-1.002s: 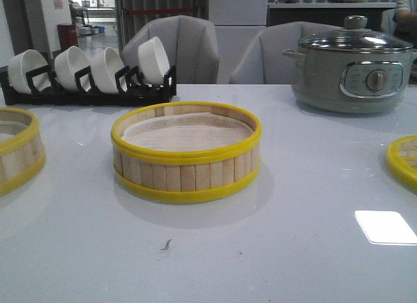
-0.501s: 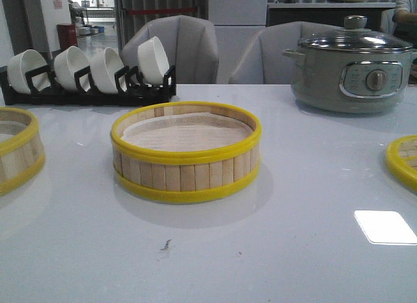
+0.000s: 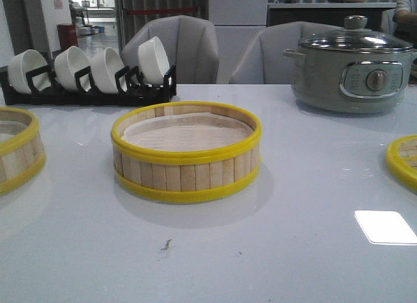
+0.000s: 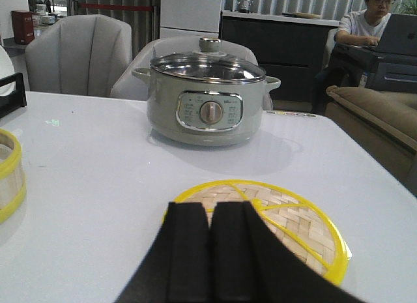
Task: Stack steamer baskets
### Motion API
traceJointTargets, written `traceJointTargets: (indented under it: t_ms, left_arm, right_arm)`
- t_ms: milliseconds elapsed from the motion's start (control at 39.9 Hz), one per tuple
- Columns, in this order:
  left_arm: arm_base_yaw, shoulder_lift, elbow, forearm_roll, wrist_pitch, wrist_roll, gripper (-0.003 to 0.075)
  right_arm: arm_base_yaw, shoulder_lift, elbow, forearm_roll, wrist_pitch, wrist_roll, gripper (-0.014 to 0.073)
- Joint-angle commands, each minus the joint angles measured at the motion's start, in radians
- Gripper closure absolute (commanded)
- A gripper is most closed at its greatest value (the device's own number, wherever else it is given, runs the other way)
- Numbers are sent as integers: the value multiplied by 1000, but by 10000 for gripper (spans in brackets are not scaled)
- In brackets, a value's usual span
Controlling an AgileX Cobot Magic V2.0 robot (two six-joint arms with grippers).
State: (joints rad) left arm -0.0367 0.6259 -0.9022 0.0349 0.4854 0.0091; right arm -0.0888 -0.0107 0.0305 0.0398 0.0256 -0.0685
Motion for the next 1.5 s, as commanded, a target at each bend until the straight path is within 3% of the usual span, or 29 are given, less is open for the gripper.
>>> traceJointTargets:
  t_ms: [0, 100, 251, 1328, 1479]
  left_arm:
    - [-7, 124, -163, 6, 117, 0, 635]
    - [-41, 224, -231, 13, 192, 0, 635]
    - [-82, 299, -234, 18, 193, 2, 635]
    - [-94, 416, -232, 55, 186, 2, 635]
    - [-94, 416, -232, 55, 186, 2, 635]
  right_arm:
    - [-1, -21, -15, -11, -81, -3, 566]
    - [-1, -21, -15, -11, -81, -3, 566]
    - [-1, -21, -15, -11, -81, -3, 566]
    - [-1, -21, -15, -11, -81, -3, 566]
    - [-4, -21, -16, -15, -222, -50, 566]
